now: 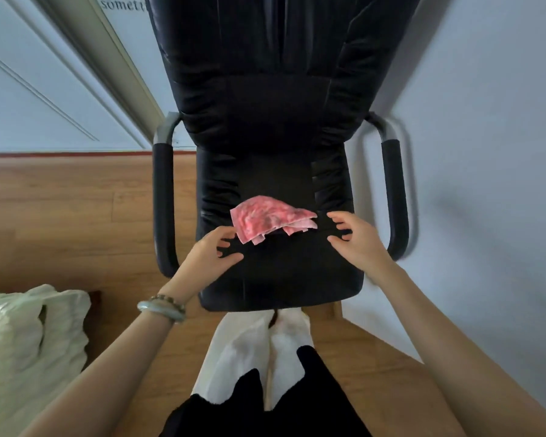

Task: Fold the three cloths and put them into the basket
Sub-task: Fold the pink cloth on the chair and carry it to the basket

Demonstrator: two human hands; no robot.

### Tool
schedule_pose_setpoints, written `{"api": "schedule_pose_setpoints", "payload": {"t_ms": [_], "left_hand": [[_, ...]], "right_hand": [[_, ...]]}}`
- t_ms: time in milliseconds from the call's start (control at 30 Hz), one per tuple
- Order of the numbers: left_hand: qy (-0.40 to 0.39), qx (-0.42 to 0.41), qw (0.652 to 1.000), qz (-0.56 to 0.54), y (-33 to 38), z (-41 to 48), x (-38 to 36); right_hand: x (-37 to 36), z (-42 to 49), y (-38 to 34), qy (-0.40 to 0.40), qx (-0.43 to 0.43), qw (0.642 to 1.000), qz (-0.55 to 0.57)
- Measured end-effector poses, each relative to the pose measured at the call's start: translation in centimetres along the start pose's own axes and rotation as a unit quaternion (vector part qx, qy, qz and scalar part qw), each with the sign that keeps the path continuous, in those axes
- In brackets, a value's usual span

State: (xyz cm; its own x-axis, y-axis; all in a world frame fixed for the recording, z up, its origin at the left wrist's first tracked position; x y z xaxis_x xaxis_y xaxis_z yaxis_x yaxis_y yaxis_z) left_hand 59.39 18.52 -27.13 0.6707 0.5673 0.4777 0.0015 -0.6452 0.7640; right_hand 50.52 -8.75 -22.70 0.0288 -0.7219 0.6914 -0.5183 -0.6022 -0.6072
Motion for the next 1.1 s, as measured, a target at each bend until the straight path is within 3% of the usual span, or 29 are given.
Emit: {"api": "schedule_pose_setpoints", "payload": {"t_ms": [267,600,833,967,1100], "left_hand": [[0.021,0.063,0.997,0.047,-7.9,7.5,-4.7],[0.035,0.031,0.973,0.228,-13.1,12.3,-10.7],[0.068,-0.012,0.946,0.318,-12.1,13.7,-10.6],[0.085,-0.038,0.931,0.353,-10.1,13.3,-8.7],[0.188,-0.016,0.942,0.276,-7.2,11.6,-3.3]], "right_hand": [[-6.9,9.2,6.0,-0.005,0.015,0.998,-0.053],[-12.4,16.1,12.2,-0.035,0.032,0.978,-0.204],[-14.0,17.7,12.6,-0.038,0.112,0.951,-0.284],[-12.2,17.6,12.1,-0.004,0.116,0.965,-0.237],[-8.5,16.6,10.0,0.029,0.105,0.991,-0.083]]}}
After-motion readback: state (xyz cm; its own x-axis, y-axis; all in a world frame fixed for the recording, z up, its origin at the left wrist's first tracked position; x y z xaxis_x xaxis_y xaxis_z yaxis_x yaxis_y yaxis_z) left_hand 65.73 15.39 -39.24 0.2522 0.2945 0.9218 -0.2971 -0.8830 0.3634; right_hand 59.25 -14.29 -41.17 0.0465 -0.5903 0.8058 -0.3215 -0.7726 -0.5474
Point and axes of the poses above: each hand's wrist, its own z-axis towards the middle knuckle, its own x-axis out of the back of the hand, y = z × x, the point moved 9 cm from there along z, towards the middle knuckle, and after that the axes turned 1 degree about -y, right-handed, at the moved point
